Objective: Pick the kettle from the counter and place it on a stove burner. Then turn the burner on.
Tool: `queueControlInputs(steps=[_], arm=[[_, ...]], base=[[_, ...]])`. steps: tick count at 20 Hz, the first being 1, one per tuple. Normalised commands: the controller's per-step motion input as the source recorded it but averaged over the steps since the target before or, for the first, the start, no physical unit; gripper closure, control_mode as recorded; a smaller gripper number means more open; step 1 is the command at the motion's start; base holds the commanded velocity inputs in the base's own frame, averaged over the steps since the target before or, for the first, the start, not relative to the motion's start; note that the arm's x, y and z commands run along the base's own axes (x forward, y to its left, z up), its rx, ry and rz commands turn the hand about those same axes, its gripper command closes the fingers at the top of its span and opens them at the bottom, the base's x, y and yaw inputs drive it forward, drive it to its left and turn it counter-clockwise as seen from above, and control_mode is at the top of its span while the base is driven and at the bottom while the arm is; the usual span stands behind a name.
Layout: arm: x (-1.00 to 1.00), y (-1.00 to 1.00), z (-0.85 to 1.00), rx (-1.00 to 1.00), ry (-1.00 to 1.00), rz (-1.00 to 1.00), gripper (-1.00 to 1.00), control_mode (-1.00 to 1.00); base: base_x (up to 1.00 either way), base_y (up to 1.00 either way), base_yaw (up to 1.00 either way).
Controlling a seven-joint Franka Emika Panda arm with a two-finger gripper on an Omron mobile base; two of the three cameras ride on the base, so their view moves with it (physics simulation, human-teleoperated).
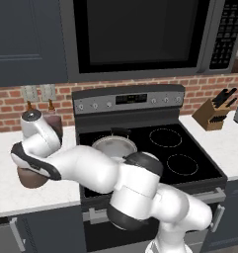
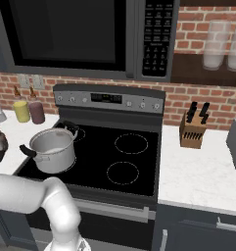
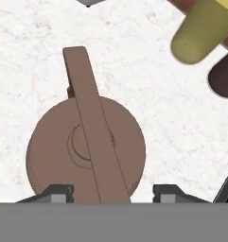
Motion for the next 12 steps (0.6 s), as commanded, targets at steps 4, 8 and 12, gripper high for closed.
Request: queueControlInputs(steps=[4,8,12], arm=[[0.00,0.00,0.00,0.00,0.00,0.00,1.00,-1.00],[-0.17,0.00,0.00,0.00,-0.03,0.00,1.00,-1.00],[-0.41,-0.01,0.00,0.00,-0.11,0.00,1.00,-1.00]], base=[[0.00,0.00,0.00],[0.00,0.00,0.00],[0.00,0.00,0.00]])
